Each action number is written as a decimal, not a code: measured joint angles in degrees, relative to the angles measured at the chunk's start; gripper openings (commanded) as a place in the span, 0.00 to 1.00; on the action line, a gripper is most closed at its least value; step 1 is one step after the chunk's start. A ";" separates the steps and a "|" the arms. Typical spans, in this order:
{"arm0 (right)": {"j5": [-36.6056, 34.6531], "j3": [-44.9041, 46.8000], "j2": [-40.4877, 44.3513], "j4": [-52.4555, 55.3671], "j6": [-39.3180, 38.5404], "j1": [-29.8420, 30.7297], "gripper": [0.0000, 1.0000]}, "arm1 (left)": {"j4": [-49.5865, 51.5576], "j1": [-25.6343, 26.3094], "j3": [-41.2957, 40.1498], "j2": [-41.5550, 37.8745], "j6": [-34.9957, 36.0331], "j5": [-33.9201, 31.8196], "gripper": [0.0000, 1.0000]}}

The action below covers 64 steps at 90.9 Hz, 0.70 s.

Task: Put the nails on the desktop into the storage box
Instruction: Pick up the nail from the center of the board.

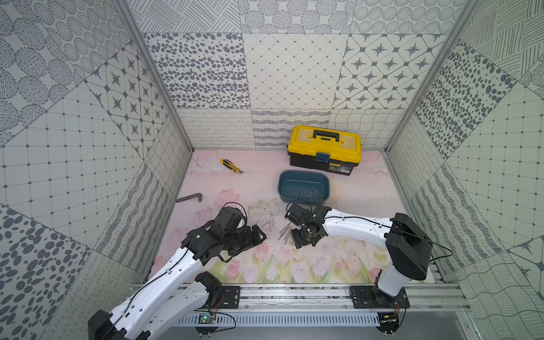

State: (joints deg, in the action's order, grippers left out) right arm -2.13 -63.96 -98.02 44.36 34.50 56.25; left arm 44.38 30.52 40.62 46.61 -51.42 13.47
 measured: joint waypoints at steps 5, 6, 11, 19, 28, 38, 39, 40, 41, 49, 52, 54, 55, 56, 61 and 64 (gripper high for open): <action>0.11 -0.22 -1.07 -0.22 0.09 0.09 0.51 | 0.00 0.00 -0.63 -0.20 -0.39 0.31 0.91; 0.13 -0.28 -1.25 -0.28 0.11 0.09 0.51 | 0.00 0.00 -0.72 -0.22 -0.44 0.37 0.91; 0.13 -0.83 -2.16 -0.28 0.11 0.09 0.49 | -0.04 0.00 -1.16 -0.26 -0.70 0.72 0.92; 0.20 -1.92 -3.34 -0.52 0.26 0.07 0.47 | -0.04 0.00 -1.53 -0.24 -0.85 1.18 0.93; 0.37 -3.04 -4.44 -0.98 0.50 0.02 0.46 | -0.04 0.00 -1.70 -0.13 -0.85 1.40 0.95; 0.42 -4.09 -5.33 -1.11 0.74 0.02 0.46 | -0.09 0.00 -1.73 0.31 -0.79 1.44 0.95; 0.39 -4.17 -5.44 -1.16 0.76 0.02 0.46 | -0.09 0.00 -1.73 0.39 -0.79 1.44 0.96; 0.37 -4.26 -5.53 -1.16 0.76 0.02 0.46 | -0.09 0.00 -1.73 0.46 -0.76 1.46 0.96; 0.39 -4.42 -5.64 -1.14 0.79 0.02 0.46 | -0.09 0.00 -1.70 0.55 -0.76 1.46 0.96; 0.39 -4.96 -6.64 -1.36 0.92 0.02 0.45 | -0.11 0.00 -1.68 1.11 -0.52 1.55 0.97; 0.37 -5.11 -7.04 -1.33 0.94 0.02 0.44 | -0.11 0.00 -1.62 1.36 -0.35 1.57 0.97; 0.35 -5.22 -7.30 -1.31 0.96 0.02 0.44 | -0.07 0.00 -1.53 1.53 -0.28 1.60 0.98; 0.42 -5.29 -7.45 -1.29 0.96 0.02 0.44 | -0.07 0.00 -1.46 1.62 -0.17 1.60 0.98; 0.42 -5.38 -7.61 -1.27 0.98 0.02 0.44 | -0.04 0.00 -1.38 1.70 -0.13 1.60 0.98; 0.39 -5.79 -8.39 -1.31 1.09 0.02 0.42 | -0.04 0.00 -1.03 2.08 0.24 1.60 0.99; 0.37 -5.97 -8.74 -1.33 1.11 0.02 0.42 | -0.02 0.00 -0.79 2.34 0.57 1.60 0.99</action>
State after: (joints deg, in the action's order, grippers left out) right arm -1.76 -69.93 -106.76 43.03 35.62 56.27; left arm 44.36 30.52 39.83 48.95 -50.85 15.07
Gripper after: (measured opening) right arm 0.430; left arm 0.986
